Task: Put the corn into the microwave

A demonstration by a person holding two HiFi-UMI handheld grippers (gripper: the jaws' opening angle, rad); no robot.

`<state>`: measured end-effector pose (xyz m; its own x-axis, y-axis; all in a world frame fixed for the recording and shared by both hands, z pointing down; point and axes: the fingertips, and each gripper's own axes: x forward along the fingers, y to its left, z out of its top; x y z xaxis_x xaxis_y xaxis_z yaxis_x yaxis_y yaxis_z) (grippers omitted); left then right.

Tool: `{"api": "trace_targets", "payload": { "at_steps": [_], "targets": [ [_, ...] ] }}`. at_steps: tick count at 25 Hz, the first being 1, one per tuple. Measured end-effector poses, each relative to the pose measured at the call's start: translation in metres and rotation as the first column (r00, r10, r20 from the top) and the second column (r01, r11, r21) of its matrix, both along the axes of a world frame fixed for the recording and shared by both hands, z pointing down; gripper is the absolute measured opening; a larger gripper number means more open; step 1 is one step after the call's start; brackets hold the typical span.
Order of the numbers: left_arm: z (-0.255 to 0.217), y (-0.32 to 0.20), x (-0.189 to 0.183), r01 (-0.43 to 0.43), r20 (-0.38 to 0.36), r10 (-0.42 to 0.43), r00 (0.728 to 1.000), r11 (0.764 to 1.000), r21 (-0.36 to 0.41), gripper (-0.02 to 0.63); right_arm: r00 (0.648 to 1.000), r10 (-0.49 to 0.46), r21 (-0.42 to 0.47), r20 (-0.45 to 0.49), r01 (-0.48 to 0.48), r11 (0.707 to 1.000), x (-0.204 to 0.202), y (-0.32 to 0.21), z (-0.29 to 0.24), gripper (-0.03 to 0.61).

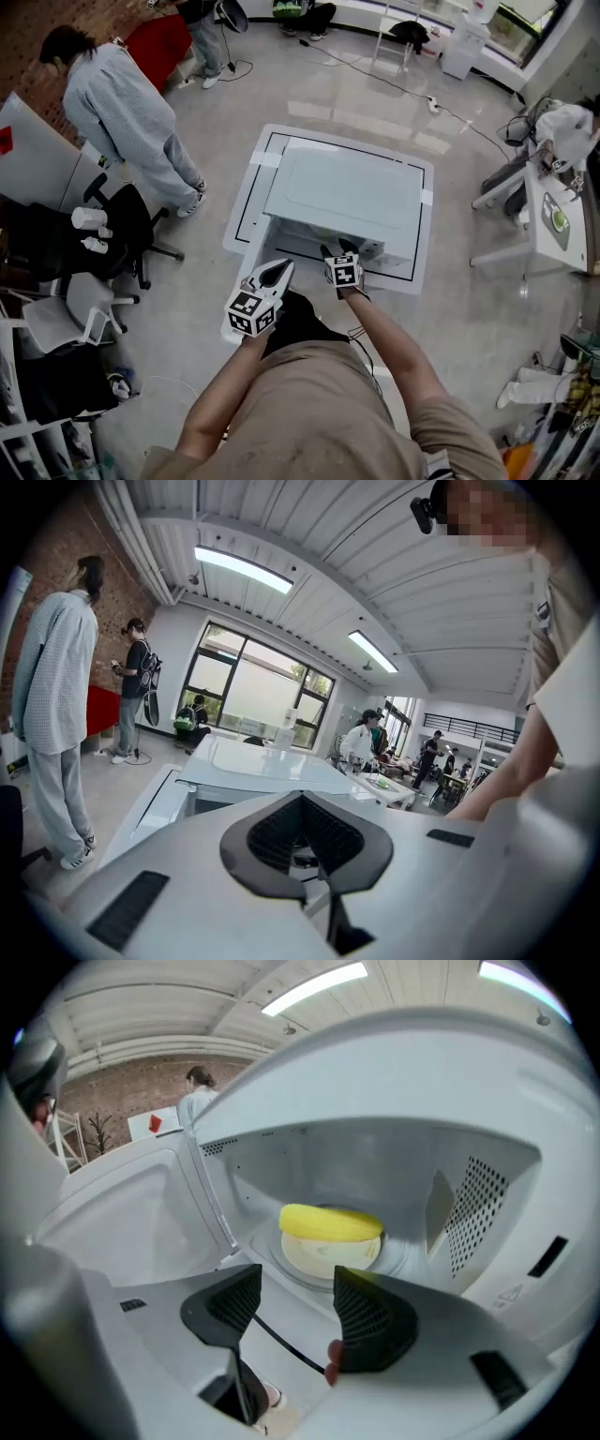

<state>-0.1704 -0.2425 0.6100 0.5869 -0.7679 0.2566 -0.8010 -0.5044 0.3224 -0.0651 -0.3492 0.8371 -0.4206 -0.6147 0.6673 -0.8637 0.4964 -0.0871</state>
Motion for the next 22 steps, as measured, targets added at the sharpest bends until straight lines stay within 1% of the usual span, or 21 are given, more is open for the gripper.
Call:
{"api": "trace_targets", "payload": {
  "at_steps": [3, 5, 8, 11, 14, 17, 19, 22],
  "targets": [
    [-0.008, 0.005, 0.002, -0.012, -0.058, 0.014, 0.998, 1.000, 0.025, 0.005, 0.995, 0.006, -0.003, 0.103, -0.006, 1.000, -0.005, 0.013, -0.027, 0.245],
    [-0.013, 0.010, 0.006, -0.023, -0.084, 0.026, 0.996, 0.999, 0.036, 0.005, 0.985, 0.002, 0.016, 0.170, -0.004, 1.000, -0.005, 0.023, -0.051, 0.245],
    [-0.017, 0.013, 0.014, -0.039, -0.079, 0.043, 0.996, 0.998, 0.047, 0.005, 0.965, -0.032, 0.059, 0.261, 0.018, 0.998, 0.000, 0.038, -0.093, 0.245],
    [-0.026, 0.017, 0.025, -0.071, -0.074, 0.075, 0.994, 0.995, 0.064, 0.005, 0.938, -0.105, 0.088, 0.331, 0.081, 0.993, 0.006, 0.057, -0.133, 0.245],
    [-0.039, 0.023, 0.039, -0.099, -0.078, 0.107, 0.991, 0.990, 0.095, 0.005, 0.923, -0.175, 0.137, 0.341, 0.135, 0.981, 0.021, 0.077, -0.173, 0.245],
    [-0.056, 0.030, 0.056, -0.080, -0.110, 0.093, 0.990, 0.990, 0.117, 0.005, 0.924, -0.214, 0.199, 0.318, 0.156, 0.968, 0.053, 0.095, -0.218, 0.245],
    [-0.066, 0.036, 0.074, -0.077, -0.131, 0.095, 0.987, 0.988, 0.136, 0.006, 0.926, -0.226, 0.249, 0.301, 0.153, 0.956, 0.083, 0.105, -0.247, 0.245],
    [-0.074, 0.041, 0.097, -0.082, -0.137, 0.102, 0.985, 0.986, 0.147, 0.006, 0.930, -0.217, 0.309, 0.296, 0.121, 0.943, 0.127, 0.118, -0.279, 0.245]
  ]
}}
